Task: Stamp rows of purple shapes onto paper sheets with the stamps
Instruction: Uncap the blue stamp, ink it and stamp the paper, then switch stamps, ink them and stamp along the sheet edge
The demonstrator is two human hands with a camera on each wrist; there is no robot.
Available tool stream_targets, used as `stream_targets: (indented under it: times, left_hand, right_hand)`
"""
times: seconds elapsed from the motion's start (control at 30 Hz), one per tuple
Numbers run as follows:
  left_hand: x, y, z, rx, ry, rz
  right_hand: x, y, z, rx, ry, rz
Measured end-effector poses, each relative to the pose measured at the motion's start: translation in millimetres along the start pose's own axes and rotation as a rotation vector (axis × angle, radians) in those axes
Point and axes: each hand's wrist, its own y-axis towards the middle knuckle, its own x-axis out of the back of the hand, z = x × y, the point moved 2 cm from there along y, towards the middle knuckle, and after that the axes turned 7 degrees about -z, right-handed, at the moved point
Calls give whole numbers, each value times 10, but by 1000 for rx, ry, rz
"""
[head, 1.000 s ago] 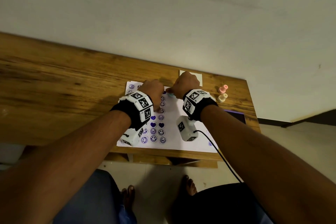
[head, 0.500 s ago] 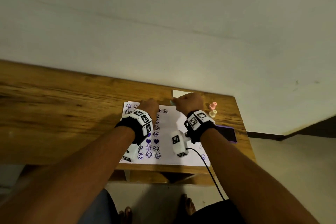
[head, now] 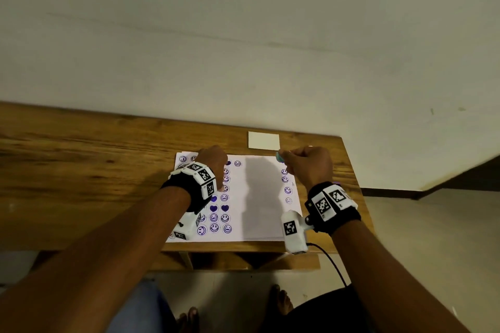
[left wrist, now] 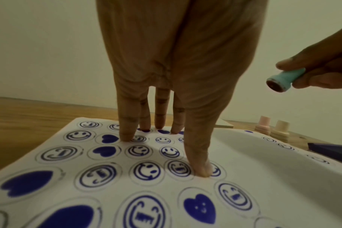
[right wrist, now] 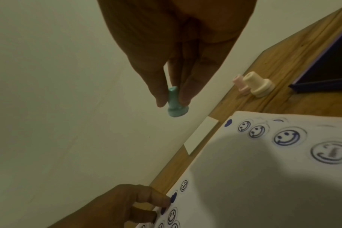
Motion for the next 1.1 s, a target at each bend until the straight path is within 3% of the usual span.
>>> stream_targets:
  times: [0.5,0.83,1.1]
  left_hand:
    - [-10,-173,-41,12,105,-93]
    - [88,-388,6,117,-167,-159]
    - [50,-645,-307,51,-335,-173]
  right_hand:
    - [421,-192,-178,-25,90,-43]
    - [803,-285,-187,0,76,-65]
    - [1085,-295,-346,1,71,-100]
